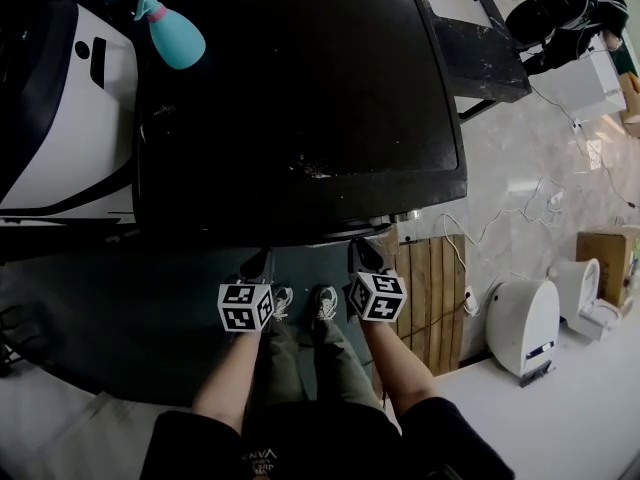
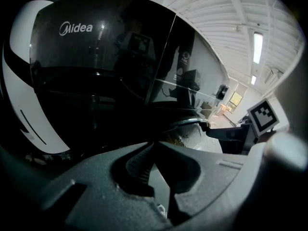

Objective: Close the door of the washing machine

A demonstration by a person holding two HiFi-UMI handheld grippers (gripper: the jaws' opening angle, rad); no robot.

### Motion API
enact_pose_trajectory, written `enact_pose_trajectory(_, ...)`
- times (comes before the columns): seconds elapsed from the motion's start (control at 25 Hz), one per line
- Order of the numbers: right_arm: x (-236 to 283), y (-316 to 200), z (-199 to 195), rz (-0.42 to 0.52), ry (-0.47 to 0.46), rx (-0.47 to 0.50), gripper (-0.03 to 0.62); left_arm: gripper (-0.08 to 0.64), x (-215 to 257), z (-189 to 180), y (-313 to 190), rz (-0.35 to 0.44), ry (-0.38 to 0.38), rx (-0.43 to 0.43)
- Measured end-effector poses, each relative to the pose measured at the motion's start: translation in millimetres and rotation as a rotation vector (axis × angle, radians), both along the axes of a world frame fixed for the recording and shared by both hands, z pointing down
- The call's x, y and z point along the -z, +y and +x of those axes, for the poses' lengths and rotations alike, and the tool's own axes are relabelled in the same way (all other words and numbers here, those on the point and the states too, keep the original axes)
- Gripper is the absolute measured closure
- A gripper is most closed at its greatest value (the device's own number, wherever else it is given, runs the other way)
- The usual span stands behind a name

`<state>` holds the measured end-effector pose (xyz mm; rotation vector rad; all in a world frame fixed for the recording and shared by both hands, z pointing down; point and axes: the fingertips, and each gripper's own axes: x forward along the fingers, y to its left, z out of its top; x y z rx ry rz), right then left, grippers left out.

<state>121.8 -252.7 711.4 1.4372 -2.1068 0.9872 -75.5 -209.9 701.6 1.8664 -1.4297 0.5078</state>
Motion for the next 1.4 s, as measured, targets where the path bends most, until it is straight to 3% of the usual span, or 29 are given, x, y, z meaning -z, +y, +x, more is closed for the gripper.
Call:
enact_pose_trajectory(0.6, 6, -5, -4, 0.050, -0.036, 0.057, 0.548, 0.549, -2, -1, 1, -0.001, 0.019, 0.015)
enact_pose_trajectory(0.8, 6, -1, 4, 0.041, 0.010, 0.086, 0.582, 0.549, 5, -3, 12, -0.001, 0.022, 0.013)
enact_pose_trajectory(1.04, 28, 15, 9, 0.048, -0.011, 0.073, 0.583, 0.549, 34, 7, 21, 0.063, 0.033, -0.023)
enact_pose_trajectory(1.4, 104, 37, 8, 0.145, -0.048, 0.111, 0.591, 0.549, 93, 20, 36, 0.163, 0.043, -0.088)
